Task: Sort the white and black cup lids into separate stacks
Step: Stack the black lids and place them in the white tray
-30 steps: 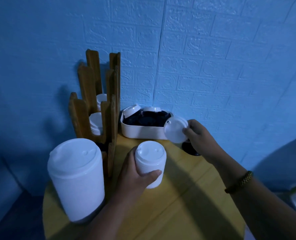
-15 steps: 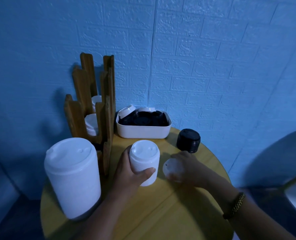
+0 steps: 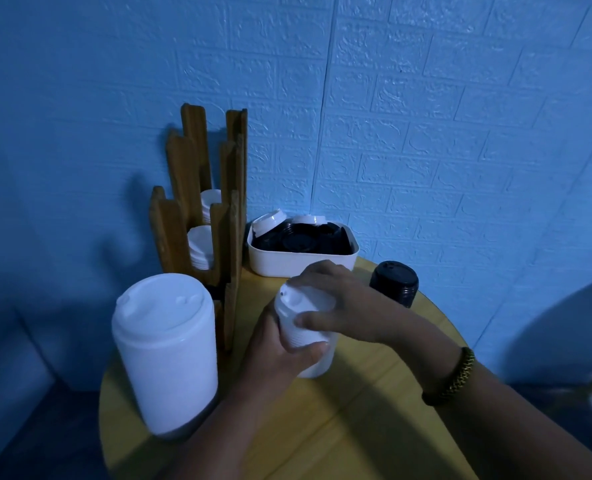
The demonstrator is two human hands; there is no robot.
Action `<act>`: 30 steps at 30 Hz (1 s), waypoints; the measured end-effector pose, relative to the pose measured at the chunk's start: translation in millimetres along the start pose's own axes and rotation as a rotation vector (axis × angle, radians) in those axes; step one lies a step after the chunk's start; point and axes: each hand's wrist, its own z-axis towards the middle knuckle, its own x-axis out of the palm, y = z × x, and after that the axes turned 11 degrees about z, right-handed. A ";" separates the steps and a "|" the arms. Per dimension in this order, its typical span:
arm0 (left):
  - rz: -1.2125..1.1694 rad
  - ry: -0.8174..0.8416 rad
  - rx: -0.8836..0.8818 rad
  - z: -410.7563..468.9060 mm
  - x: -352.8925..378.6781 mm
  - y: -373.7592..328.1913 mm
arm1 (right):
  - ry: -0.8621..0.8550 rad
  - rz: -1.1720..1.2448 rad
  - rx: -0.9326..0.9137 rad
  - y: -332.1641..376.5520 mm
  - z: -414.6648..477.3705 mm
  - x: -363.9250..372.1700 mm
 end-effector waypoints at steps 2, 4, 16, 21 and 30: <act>-0.001 0.005 0.001 -0.5 -1.4 0.5 | 0.126 0.045 -0.006 2.0 -0.8 -10.5; 0.014 0.020 -0.003 -0.2 -1.1 0.8 | 0.196 0.044 -0.013 -1.7 -0.6 -17.0; 0.034 -0.028 0.019 3.9 3.9 -0.9 | -0.066 -0.322 0.003 4.0 1.0 3.3; 0.032 -0.017 0.033 1.0 3.3 2.3 | 0.054 -0.093 0.009 -9.0 -3.0 -2.3; 0.038 -0.098 0.027 11.5 10.8 1.8 | -0.236 -0.038 0.000 -23.9 0.4 27.3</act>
